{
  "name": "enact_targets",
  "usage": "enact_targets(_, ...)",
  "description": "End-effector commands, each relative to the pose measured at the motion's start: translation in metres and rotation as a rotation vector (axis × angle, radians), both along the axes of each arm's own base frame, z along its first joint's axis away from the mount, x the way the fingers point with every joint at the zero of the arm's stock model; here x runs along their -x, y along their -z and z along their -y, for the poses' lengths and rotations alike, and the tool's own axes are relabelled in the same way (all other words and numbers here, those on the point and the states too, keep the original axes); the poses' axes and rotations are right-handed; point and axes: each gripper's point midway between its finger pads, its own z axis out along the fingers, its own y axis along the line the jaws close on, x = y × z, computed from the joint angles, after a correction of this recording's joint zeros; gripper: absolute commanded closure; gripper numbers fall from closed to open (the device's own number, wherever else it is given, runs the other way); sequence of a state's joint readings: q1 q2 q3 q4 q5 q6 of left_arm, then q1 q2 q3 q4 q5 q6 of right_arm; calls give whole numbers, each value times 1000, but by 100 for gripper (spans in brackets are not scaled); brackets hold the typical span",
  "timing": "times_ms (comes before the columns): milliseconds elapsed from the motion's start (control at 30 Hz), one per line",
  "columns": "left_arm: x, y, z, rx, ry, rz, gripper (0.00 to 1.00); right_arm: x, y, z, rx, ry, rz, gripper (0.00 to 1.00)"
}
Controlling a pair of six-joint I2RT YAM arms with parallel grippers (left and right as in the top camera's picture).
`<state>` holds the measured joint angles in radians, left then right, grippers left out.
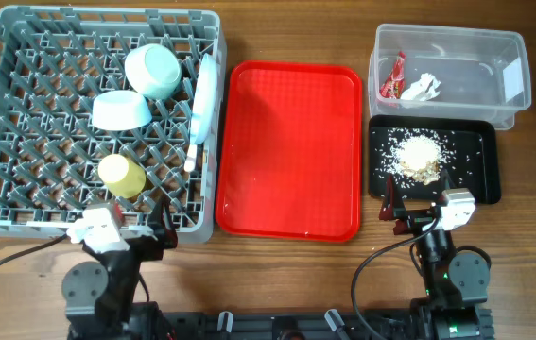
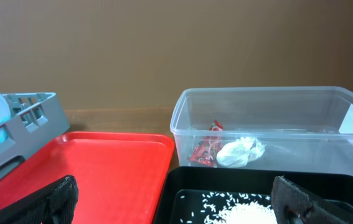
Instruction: Sort waste into correct bins and load items into the dishwasher rack
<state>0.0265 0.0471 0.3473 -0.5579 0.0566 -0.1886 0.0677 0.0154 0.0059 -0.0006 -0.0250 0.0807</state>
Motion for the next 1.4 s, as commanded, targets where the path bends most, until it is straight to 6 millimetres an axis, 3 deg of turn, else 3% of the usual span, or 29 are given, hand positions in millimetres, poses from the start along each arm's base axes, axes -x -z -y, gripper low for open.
enact_targets(0, -16, 9, -2, -39, -2, 100, 0, 1, -2, -3, 8, -13, 11, 0)
enact_targets(200, -36, 1, -4, -91, -5, 324, 0, 1, -2, -3, 8, -13, 11, 0)
enact_targets(300, -36, 8, -1, -171, 18, 304, 0, 1, -2, -3, 8, -13, 11, 0)
enact_targets(367, -36, 34, -1, -165, 30, 199, 0, 1, -2, -3, 8, -13, 11, 0)
enact_targets(400, -36, 36, -1, -166, 28, 189, 0, 1, -2, -3, 8, -13, 11, 0)
enact_targets(1367, -36, 36, -1, -161, 28, 189, 0, 1, -2, -3, 8, -13, 11, 0)
